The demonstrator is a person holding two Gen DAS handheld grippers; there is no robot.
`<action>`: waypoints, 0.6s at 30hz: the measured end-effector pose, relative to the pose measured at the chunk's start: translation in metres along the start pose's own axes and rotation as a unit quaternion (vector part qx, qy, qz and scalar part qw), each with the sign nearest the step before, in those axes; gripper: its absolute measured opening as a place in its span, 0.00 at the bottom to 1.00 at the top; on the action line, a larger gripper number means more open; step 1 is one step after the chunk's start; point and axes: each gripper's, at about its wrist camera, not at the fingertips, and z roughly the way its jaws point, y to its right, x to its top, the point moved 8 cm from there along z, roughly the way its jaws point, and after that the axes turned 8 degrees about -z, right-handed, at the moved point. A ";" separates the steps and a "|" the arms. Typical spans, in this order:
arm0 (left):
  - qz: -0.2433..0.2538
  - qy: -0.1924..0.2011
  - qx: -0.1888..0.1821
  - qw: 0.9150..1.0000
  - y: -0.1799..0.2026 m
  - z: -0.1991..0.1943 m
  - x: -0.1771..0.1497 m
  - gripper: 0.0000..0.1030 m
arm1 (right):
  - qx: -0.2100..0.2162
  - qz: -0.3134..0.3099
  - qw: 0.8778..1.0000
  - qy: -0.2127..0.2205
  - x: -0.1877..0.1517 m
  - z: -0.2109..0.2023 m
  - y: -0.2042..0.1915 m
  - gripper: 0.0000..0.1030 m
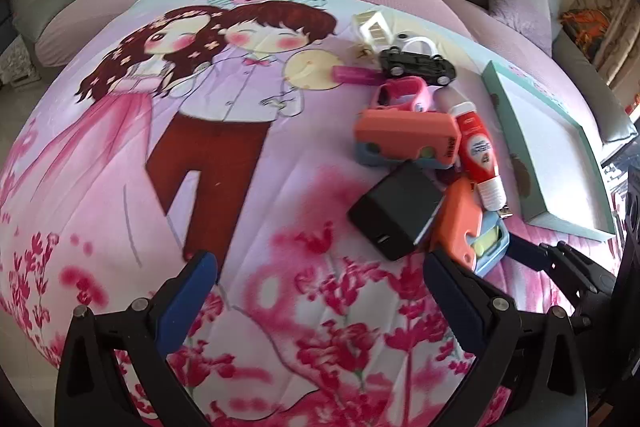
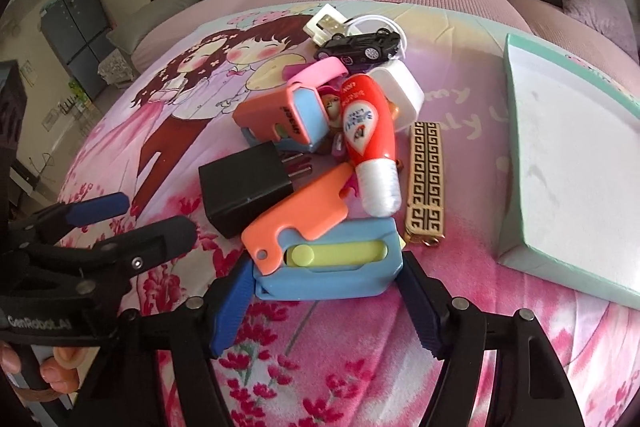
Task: Organize rigid objects
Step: 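Move both tools toward the object pile, right tool to the orange-blue toy knife, then grasp the black charger with the left tool while right tool approaches the toy knife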
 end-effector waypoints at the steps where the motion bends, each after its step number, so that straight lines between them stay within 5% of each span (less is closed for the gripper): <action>1: 0.006 0.000 -0.004 1.000 0.004 0.000 0.001 0.99 | 0.001 0.003 1.000 -0.001 -0.002 -0.003 0.002 0.71; 12: 0.080 -0.010 0.017 0.997 0.039 0.032 0.015 0.99 | -0.006 0.019 1.000 -0.021 -0.026 -0.025 0.025 0.71; 18: 0.103 -0.016 0.012 0.994 0.050 0.038 0.018 0.74 | -0.011 0.016 0.999 -0.025 -0.031 -0.027 0.025 0.71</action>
